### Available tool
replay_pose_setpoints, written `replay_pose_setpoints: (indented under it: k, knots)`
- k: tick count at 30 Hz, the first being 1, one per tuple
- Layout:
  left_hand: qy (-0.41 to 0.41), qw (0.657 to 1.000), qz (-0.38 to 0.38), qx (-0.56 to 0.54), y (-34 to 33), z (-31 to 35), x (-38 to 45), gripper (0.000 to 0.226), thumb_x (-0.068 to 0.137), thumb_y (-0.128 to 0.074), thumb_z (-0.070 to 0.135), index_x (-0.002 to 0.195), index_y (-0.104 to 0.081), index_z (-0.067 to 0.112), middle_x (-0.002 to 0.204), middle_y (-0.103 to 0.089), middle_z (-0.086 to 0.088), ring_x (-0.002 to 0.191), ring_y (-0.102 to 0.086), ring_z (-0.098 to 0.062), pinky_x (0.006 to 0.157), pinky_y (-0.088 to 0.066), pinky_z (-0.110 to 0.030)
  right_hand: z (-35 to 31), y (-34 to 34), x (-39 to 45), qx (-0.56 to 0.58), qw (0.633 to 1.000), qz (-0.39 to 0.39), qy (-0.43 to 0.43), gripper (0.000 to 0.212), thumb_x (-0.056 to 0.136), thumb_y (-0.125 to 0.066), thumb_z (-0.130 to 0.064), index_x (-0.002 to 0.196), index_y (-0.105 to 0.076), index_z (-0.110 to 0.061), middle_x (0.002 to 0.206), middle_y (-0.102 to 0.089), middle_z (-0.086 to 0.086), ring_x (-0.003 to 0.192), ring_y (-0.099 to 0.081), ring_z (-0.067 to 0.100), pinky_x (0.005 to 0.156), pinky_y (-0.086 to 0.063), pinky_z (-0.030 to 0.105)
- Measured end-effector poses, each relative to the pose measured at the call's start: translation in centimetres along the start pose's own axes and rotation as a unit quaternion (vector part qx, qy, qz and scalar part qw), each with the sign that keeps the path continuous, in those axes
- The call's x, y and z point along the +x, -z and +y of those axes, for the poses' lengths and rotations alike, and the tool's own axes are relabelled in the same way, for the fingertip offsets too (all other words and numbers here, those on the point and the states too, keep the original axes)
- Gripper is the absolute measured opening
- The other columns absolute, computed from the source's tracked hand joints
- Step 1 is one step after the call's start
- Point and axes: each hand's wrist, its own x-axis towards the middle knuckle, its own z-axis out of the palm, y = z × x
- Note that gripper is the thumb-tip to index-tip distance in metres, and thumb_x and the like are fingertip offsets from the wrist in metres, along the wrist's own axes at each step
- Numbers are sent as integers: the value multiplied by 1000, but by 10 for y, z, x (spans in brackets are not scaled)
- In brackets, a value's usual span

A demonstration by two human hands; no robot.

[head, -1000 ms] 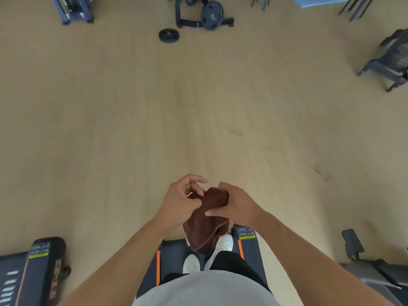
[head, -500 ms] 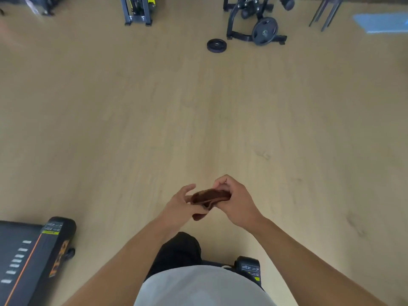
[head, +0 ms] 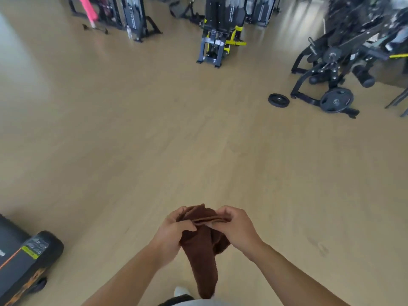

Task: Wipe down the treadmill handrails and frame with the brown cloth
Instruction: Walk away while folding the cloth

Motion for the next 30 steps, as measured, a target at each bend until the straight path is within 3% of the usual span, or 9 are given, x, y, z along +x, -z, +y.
replay_pose_setpoints:
  k: [4, 8, 12, 15, 18, 21, 23, 26, 30]
  knots:
    - [58, 997, 42, -10, 59, 19, 82, 31, 87, -77, 20, 104, -61, 0, 99, -70, -27, 90, -68, -44, 79, -54, -43, -4, -51, 109, -38, 996, -81, 22, 11, 81, -86, -22, 91, -84, -25, 85, -80, 0, 82, -77, 22, 81, -62, 50]
    - [43, 986, 156, -43, 98, 73, 139, 12, 91, -70, 7, 91, -58, 8, 88, -72, -18, 83, -75, -37, 63, -57, -32, -57, -67, 196, -87, 992, -78, 51, 18, 82, -87, -33, 98, -83, -29, 89, -78, -11, 84, -74, 8, 81, -62, 36]
    - [9, 968, 244, -53, 151, 124, 208, 21, 76, -79, 24, 81, -61, 14, 81, -66, -12, 78, -64, -26, 71, -50, -39, -111, -93, 306, -167, 978, -118, 46, 28, 77, -85, -50, 74, -73, -25, 68, -73, -11, 65, -69, 11, 62, -56, 33]
    - [16, 934, 344, -96, 190, 157, 255, 26, 68, -79, 29, 78, -60, 15, 81, -65, -12, 79, -63, -27, 72, -49, -41, -154, -119, 388, -178, 965, -179, 77, 21, 77, -89, -41, 78, -72, -28, 72, -74, -11, 67, -70, 6, 63, -54, 31]
    - [28, 883, 447, -138, 219, 188, 283, 20, 81, -79, 23, 91, -66, 11, 95, -75, -13, 91, -72, -30, 79, -58, -43, -208, -139, 445, -221, 892, -378, 117, 10, 82, -87, -23, 85, -79, -28, 81, -76, -13, 74, -70, 3, 73, -54, 28]
    - [29, 863, 488, -130, 250, 219, 297, 13, 89, -73, 22, 93, -64, 14, 93, -73, -8, 83, -69, -20, 65, -54, -31, -271, -169, 480, -302, 737, -596, 106, 13, 85, -83, -13, 86, -80, -26, 77, -72, -10, 72, -68, 11, 78, -57, 33]
    - [15, 863, 492, -118, 274, 235, 302, 11, 89, -73, 19, 88, -63, 17, 89, -74, -6, 81, -70, -21, 67, -56, -32, -310, -200, 507, -355, 659, -638, 178, 21, 87, -81, -17, 90, -80, -38, 84, -72, -20, 83, -69, 2, 88, -55, 27]
    - [-13, 879, 460, -122, 316, 252, 312, 14, 86, -70, 2, 84, -59, 10, 82, -69, -8, 77, -67, -20, 70, -53, -33, -365, -256, 549, -347, 642, -637, 248, 22, 89, -80, -16, 96, -82, -36, 91, -70, -25, 95, -67, -2, 88, -48, 16]
    - [-58, 903, 400, -146, 382, 271, 336, 31, 78, -54, -20, 83, -53, 10, 71, -56, -7, 68, -55, -19, 57, -42, -23, -406, -350, 607, -345, 644, -602, 323, 21, 81, -87, -19, 91, -83, -37, 84, -69, -19, 86, -66, 2, 79, -48, 22]
